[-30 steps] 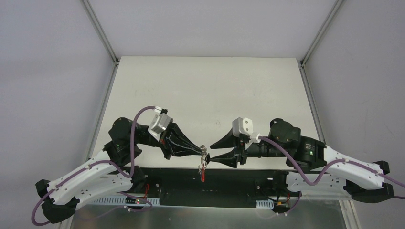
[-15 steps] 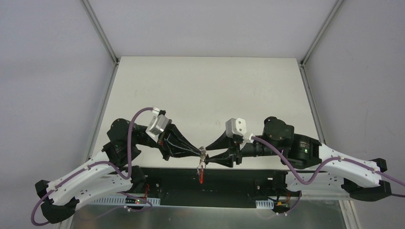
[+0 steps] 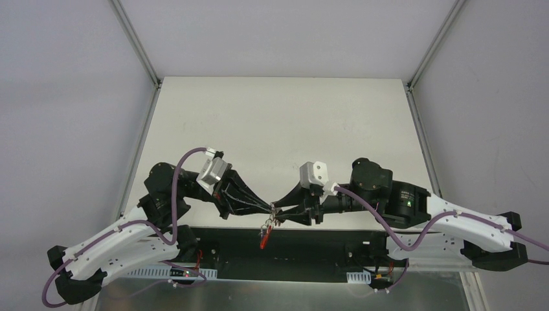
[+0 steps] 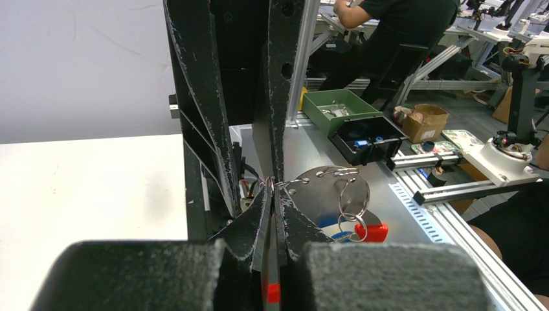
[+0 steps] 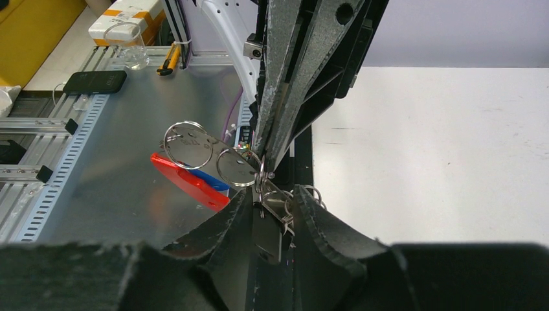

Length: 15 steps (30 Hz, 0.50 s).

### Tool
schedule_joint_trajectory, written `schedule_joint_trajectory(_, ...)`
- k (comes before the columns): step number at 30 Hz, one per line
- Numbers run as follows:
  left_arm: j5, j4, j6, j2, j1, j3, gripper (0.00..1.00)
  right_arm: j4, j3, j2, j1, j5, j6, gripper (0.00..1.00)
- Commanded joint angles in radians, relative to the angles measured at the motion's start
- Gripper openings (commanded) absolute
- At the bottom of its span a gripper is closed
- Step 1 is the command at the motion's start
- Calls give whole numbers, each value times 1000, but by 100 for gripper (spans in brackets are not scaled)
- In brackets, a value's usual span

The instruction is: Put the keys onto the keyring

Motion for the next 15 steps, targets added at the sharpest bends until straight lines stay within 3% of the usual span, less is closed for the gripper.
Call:
schedule_joint_trajectory(1,23,68,4,-19,-7,-2,0,55,45,6,7,-21,-19,30)
schedule_joint_trajectory(5,23,59,10,-24,-7,0,0,56,49,11,9,-18,-23,21)
schedule_joint_trajectory(10,26,53,14,-24,-7,-3,0,60,48,14,11,-22,-24,17)
schedule_joint_trajectory(14,25,46,18,-27,-8,-3,0,60,48,12,13,-15,-31,0)
schedule_joint_trajectory(15,25,43,20,-26,-7,-4,0,61,47,10,13,-12,-31,0)
